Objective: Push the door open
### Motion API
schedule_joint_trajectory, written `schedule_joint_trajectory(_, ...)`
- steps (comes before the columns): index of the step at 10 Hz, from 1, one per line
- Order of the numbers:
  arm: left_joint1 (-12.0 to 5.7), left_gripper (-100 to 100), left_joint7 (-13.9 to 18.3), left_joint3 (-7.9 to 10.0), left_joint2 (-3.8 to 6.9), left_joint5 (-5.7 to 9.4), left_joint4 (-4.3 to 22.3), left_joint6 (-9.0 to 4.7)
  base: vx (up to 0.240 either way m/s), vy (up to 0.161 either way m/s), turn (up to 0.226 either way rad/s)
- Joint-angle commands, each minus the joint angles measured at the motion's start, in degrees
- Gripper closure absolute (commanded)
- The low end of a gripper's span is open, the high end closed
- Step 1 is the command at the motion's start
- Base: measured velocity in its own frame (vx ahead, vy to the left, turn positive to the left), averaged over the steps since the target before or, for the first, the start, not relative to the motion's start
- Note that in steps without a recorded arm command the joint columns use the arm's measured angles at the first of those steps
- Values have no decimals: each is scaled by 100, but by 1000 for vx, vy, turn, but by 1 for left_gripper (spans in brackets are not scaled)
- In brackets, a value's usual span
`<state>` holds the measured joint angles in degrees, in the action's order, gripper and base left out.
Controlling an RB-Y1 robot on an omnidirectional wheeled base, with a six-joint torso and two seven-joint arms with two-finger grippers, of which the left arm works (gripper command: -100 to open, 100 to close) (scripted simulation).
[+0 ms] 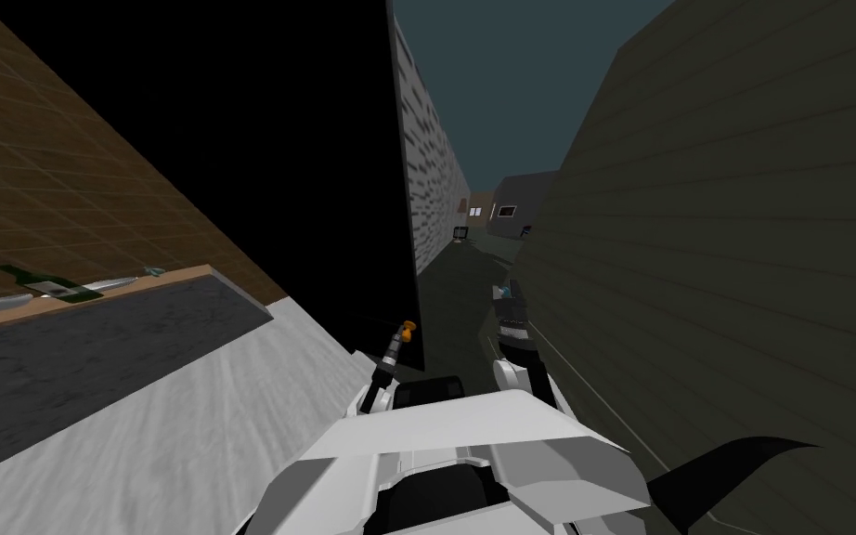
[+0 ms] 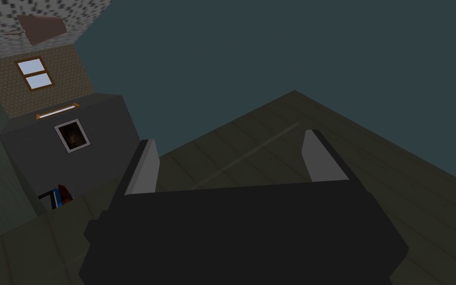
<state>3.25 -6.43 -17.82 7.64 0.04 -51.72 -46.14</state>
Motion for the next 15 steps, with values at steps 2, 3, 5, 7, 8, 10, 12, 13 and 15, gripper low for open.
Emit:
schedule_joint_trajectory(2, -44, 100, 435, -7, -14, 250, -10, -26, 46, -36, -28)
schedule_joint_trajectory(3, -44, 100, 535, -7, -14, 250, -10, -26, 43, -33, -1)
schedule_joint_trajectory(5, -55, 100, 772, -7, -14, 368, 1, -22, 45, -28, -17)
schedule_joint_trajectory(7, -65, 100, 1009, -6, -13, 485, 13, -18, 28, -20, -17)
schedule_joint_trajectory(8, -76, 100, 1231, -6, -13, 602, 24, -14, 34, -23, -24)
schedule_joint_trajectory(10, -87, 100, 1478, -5, -12, 720, 35, -10, 34, -28, -18)
schedule_joint_trajectory(12, -97, 100, 1720, -4, -12, 837, 46, -7, 39, -39, -17)
schedule_joint_trajectory(13, -108, 100, 1916, -4, -11, 954, 58, -3, 53, -28, -22)
schedule_joint_trajectory(15, -119, 100, 2169, -3, -11, 1069, 69, 1, 43, -26, -20)
